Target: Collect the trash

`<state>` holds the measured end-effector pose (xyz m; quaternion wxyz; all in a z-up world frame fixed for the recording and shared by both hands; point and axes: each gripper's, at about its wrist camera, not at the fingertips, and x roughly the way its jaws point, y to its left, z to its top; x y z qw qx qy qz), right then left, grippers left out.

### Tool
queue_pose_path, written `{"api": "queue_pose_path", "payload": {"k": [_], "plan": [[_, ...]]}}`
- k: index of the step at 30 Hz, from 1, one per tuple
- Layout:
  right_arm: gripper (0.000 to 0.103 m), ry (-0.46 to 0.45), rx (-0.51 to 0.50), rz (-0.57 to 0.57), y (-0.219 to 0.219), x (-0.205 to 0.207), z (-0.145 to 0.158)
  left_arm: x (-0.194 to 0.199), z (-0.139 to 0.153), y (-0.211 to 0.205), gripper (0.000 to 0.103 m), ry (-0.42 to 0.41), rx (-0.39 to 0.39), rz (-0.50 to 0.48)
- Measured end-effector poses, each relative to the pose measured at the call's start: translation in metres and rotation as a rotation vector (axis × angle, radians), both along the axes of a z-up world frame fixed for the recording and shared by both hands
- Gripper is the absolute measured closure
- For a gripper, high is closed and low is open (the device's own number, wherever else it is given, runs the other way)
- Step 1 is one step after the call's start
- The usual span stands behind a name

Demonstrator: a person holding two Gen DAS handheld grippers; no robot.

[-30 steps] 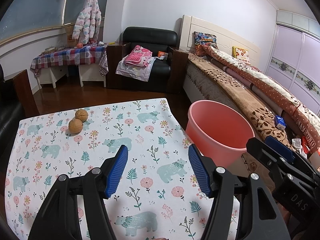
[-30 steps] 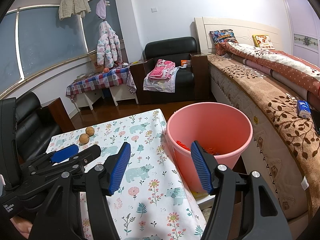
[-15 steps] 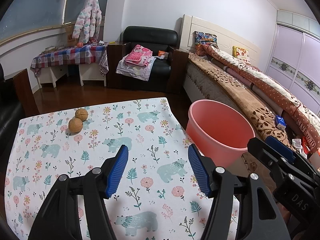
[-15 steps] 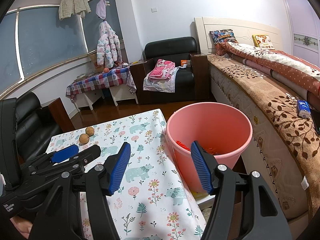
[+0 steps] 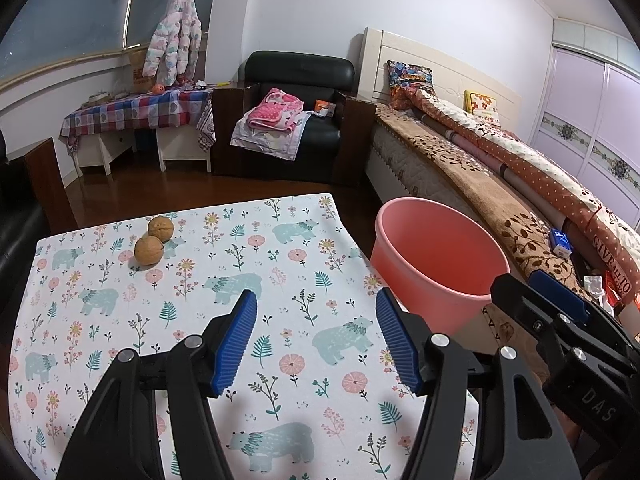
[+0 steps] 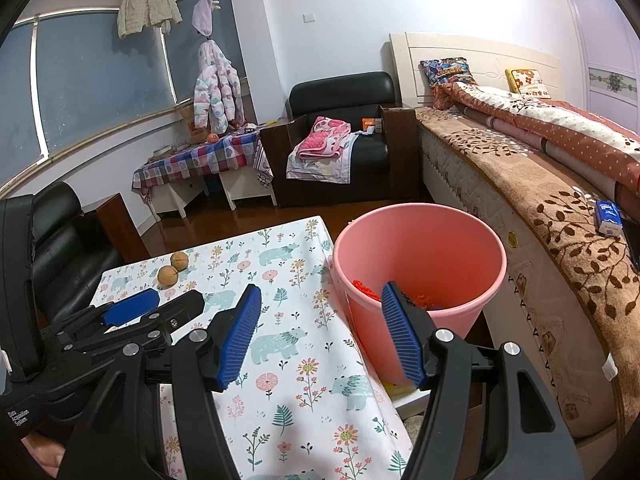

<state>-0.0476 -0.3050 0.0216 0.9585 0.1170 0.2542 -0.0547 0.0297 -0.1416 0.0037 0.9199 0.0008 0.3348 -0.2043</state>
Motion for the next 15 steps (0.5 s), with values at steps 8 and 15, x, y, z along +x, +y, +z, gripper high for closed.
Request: {"api": "queue_pose_path", "payload": {"k": [8,15], "plan": [[0.040,0.002,0.000,0.000,0.0004,-0.0002,-0.0007,0.0012,-0.0020,-0.0001,0.041,0.005,0.002,-0.001],[0.040,0.002,0.001,0.000,0.0003,-0.0003,-0.0007,0.0011,-0.0018,-0.0002,0.041,0.006,0.003,-0.001]]}}
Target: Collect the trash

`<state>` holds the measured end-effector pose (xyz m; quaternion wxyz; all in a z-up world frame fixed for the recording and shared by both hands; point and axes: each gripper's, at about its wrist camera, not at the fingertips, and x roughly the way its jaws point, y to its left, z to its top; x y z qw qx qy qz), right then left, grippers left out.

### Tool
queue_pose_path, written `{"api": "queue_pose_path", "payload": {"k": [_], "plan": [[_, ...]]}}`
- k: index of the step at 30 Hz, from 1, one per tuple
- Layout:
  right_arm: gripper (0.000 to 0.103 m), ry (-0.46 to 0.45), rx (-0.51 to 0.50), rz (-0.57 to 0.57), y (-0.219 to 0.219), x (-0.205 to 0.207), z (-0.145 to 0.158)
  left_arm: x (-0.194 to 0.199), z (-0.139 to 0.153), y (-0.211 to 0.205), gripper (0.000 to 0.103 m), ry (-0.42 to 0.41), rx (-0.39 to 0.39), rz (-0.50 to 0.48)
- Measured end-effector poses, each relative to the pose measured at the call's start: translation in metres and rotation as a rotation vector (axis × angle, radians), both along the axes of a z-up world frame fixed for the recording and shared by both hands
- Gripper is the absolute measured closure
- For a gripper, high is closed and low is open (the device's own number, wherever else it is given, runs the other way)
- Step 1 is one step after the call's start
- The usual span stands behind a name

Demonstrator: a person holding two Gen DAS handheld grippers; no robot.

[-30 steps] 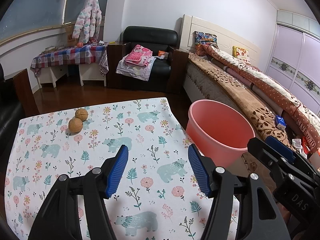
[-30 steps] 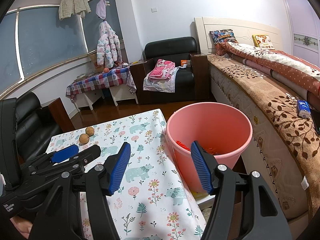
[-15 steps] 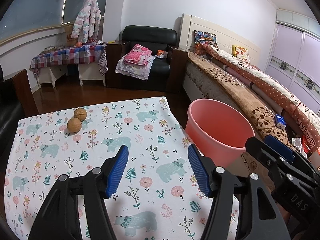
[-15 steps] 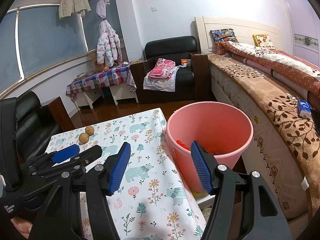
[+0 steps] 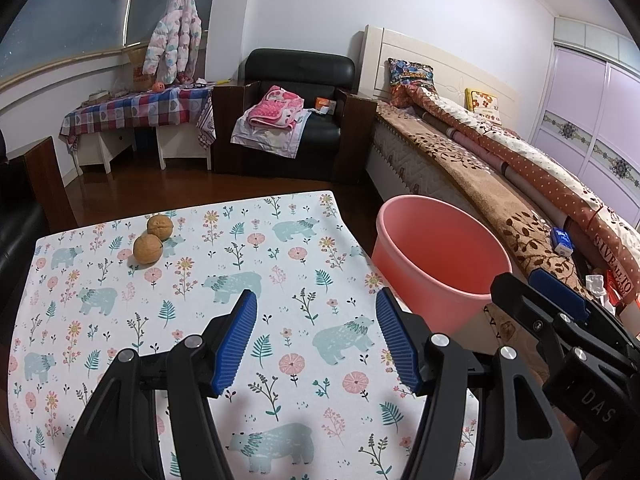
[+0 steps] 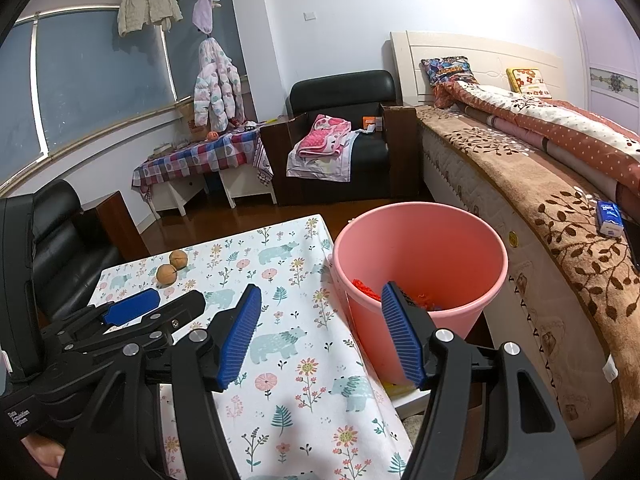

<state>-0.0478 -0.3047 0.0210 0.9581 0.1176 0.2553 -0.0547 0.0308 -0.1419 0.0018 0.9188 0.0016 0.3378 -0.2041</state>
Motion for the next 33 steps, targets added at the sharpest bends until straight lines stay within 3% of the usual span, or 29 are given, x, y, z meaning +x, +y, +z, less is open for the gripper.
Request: {"api": "queue_pose_path", "payload": {"k": [33], "plan": [[0.040,0.002,0.001,0.000,0.0001,-0.0015,-0.0033,0.0031,-0.0030,0.0011,0.041,0.009,0.001,0.001]]}}
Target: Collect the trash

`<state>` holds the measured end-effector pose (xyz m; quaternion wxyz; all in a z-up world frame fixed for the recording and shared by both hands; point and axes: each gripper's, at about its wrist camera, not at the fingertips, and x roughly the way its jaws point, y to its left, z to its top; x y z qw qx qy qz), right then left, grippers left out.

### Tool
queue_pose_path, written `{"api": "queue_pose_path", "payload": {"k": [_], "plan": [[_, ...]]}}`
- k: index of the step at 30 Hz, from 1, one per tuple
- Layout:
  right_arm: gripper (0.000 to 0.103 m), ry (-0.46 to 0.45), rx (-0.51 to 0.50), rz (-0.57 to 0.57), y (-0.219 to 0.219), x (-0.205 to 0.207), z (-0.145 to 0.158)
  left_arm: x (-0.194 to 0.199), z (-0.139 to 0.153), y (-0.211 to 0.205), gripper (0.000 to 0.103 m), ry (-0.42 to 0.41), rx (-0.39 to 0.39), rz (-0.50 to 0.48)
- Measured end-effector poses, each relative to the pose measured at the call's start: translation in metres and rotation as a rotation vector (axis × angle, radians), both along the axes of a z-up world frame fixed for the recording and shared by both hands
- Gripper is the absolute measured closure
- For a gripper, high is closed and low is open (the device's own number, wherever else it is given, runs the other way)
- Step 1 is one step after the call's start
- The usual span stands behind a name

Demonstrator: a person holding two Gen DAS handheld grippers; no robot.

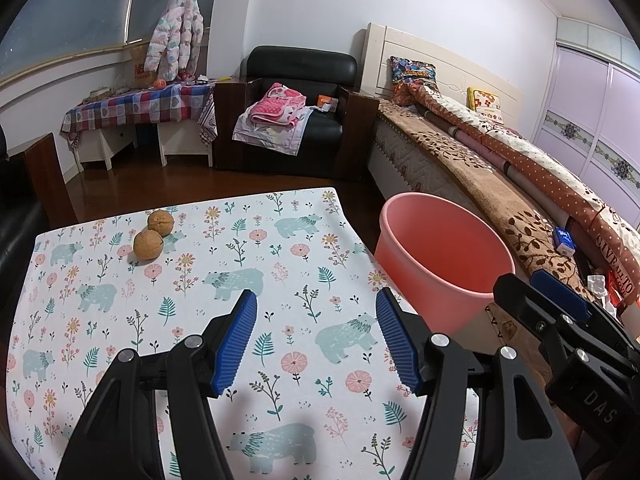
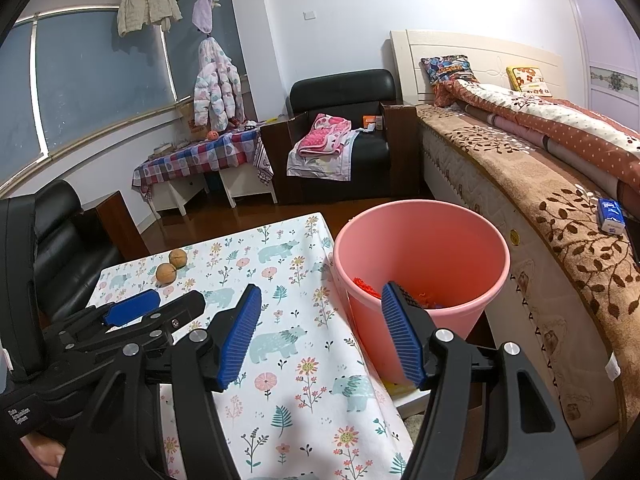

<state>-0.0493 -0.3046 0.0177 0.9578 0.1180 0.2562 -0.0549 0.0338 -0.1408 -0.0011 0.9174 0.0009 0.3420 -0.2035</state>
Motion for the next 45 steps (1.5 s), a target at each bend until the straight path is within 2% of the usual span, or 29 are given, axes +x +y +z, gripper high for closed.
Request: {"api": "queue_pose_path", "payload": {"k": [45], "plan": [[0.040,0.017,0.004,0.002,-0.001,-0.003,-0.010,0.005,-0.009,0.003,0.041,0.026,0.003,0.003]]}}
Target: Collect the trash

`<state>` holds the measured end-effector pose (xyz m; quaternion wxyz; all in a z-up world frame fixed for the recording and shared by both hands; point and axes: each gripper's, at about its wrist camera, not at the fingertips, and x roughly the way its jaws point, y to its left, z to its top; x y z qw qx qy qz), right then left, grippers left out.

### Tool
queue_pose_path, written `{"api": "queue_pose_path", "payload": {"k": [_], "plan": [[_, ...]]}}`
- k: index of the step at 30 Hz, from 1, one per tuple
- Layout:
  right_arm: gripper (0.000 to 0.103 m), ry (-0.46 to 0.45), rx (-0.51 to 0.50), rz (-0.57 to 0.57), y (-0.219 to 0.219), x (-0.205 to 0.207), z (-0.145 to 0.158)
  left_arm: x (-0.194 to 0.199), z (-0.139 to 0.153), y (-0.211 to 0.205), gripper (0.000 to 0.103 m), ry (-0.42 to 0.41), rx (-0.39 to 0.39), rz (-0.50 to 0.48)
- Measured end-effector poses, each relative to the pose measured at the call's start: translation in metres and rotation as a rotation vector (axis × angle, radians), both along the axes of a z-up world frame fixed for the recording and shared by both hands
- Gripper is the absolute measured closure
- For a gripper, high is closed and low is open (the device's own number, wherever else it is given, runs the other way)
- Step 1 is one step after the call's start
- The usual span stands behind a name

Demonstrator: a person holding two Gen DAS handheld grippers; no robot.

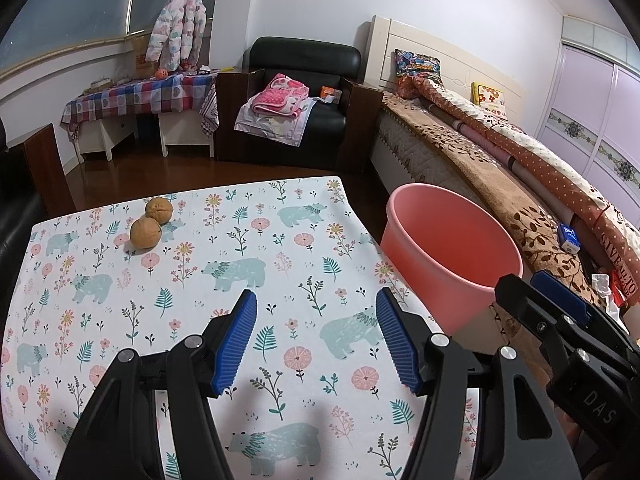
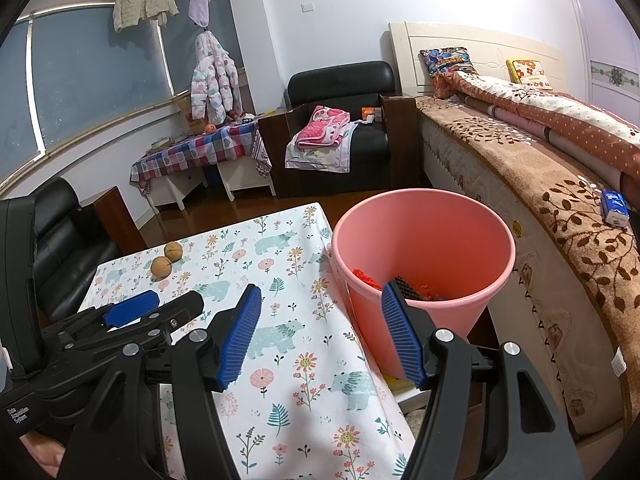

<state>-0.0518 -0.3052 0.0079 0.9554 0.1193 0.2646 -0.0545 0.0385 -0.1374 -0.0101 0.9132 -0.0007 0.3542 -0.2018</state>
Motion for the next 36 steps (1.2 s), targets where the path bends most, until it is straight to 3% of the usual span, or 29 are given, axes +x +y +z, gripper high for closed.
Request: {"api": "queue_pose_path", "payload": {"k": [36], "plan": [[0.040,0.011,0.001,0.005,0.001,0.002,-0.004,-0.006,-0.012,0.007,0.041,0.028,0.002,0.022]]}}
